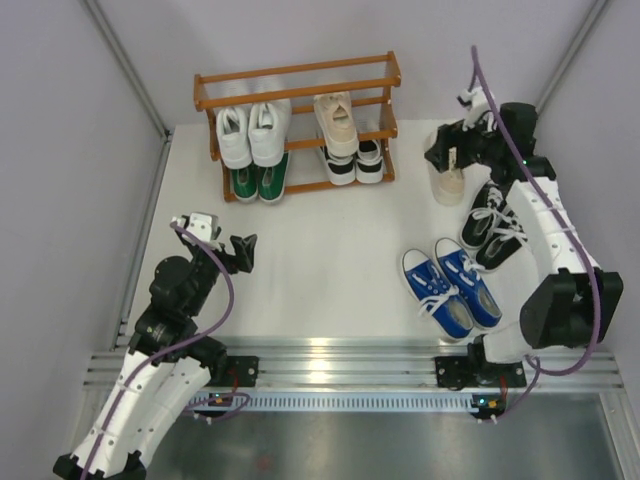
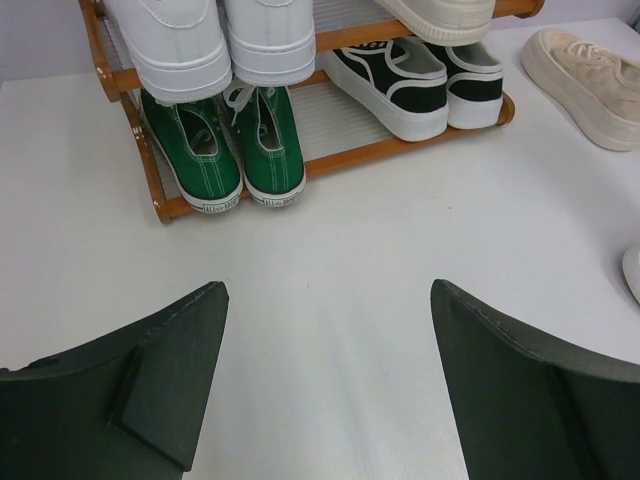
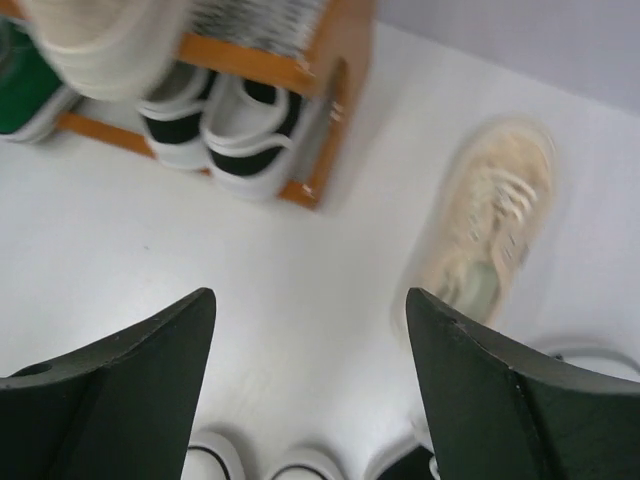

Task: Place and organize the shoes onto the shoe shelf
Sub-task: Pick up the shoe at the center of the board.

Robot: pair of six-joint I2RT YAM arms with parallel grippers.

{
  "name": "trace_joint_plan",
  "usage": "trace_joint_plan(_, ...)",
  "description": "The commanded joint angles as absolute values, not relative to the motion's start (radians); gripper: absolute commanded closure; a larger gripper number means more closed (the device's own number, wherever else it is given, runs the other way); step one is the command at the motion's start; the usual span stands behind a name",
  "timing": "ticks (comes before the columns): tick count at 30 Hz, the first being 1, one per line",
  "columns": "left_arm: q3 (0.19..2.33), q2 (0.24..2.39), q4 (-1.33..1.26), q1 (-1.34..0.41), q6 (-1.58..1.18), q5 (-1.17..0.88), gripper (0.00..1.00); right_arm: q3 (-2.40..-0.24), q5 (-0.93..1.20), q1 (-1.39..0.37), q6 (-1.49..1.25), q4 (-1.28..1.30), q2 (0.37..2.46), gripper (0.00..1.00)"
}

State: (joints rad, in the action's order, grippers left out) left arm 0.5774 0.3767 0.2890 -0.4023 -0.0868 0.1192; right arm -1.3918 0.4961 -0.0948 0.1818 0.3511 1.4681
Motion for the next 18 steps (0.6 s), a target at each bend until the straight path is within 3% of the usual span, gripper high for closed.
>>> trace_joint_plan(1,0.580,0.371,0.259,-0.400,-0.091,0.098,0.12,-1.330,0.408,0.039,0.066,0.361,1.505,0.24)
trace_joint_plan(4,0.578,0.370,0.259,-0.400,-0.091,0.097,0.12,-1.342,0.387,0.125,0.011,0.341,1.574,0.32)
trace_joint_plan(18,0.577,0.377,0.259,-0.400,-0.092,0.091,0.12,-1.583,0.350,0.163,0.057,0.405,1.946,0.37)
